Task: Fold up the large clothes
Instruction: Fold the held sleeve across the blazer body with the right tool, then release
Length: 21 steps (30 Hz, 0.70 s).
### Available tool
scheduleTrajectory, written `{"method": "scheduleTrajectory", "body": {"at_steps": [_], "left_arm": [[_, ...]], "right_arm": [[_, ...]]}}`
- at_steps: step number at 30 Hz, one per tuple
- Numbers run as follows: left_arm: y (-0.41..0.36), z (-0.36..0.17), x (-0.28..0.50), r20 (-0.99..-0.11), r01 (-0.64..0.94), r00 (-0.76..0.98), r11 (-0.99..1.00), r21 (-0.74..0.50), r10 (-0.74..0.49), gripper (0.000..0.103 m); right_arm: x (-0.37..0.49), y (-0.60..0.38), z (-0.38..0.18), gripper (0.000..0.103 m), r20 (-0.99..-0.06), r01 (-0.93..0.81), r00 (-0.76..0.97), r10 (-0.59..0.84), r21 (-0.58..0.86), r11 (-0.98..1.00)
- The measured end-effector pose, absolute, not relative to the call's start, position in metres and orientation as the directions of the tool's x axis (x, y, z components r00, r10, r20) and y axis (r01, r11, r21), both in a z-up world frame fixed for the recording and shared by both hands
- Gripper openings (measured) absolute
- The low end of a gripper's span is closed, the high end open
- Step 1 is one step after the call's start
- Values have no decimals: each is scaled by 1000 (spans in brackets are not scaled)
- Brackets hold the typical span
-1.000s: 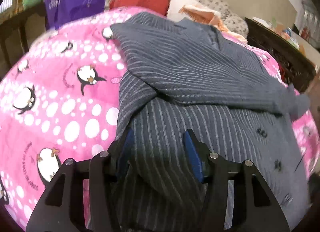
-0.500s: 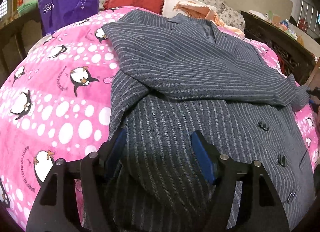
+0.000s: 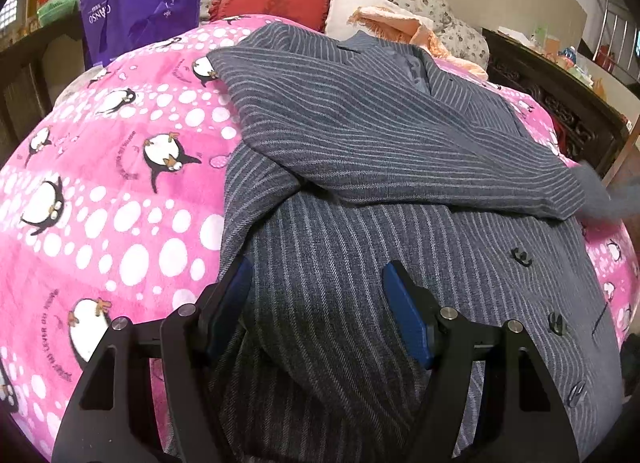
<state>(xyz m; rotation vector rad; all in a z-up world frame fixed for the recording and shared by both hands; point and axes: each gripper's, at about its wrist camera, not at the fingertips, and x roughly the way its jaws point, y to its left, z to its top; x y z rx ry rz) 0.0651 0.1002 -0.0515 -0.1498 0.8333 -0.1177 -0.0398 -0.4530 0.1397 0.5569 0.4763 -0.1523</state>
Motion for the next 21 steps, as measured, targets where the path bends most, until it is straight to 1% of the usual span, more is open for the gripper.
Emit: {"method": "scheduleTrajectory", "body": {"at_steps": [1, 3, 5, 6, 11, 15, 18, 19, 20, 21], "left_arm": [[102, -47, 64, -726, 38, 669, 982, -184, -162, 69], [112, -31, 56, -696, 10, 701, 978, -210, -156, 69], [125, -19, 51, -680, -28, 721, 974, -225, -136, 69], [136, -12, 49, -678, -55, 725, 972, -229, -119, 69], [182, -4, 36, -697, -178, 716, 960, -218, -26, 69], [216, -11, 20, -729, -286, 682, 938, -195, 56, 69], [236, -16, 11, -751, -354, 650, 921, -164, 115, 69], [241, -17, 9, -757, -369, 641, 915, -161, 126, 69], [245, -18, 9, -761, -380, 635, 910, -164, 128, 69], [247, -17, 8, -762, -387, 635, 906, -171, 128, 69]], "right_arm": [[-31, -432, 141, 6, -470, 215, 882, 44, 484, 848], [-15, -388, 141, 6, -462, 122, 875, 143, 497, 859], [13, -320, 136, 6, -450, 1, 854, 261, 503, 865], [21, -298, 133, 6, -450, -30, 843, 295, 506, 862], [73, -133, 85, 5, -464, -237, 725, 509, 526, 817], [87, -35, 35, 6, -536, -331, 621, 573, 483, 811], [85, 14, -18, 7, -652, -387, 523, 549, 393, 834], [82, 26, -34, 17, -710, -399, 493, 503, 329, 856], [74, 33, -49, 29, -762, -417, 469, 447, 255, 872], [68, 32, -50, 29, -757, -436, 475, 449, 241, 867]]}}
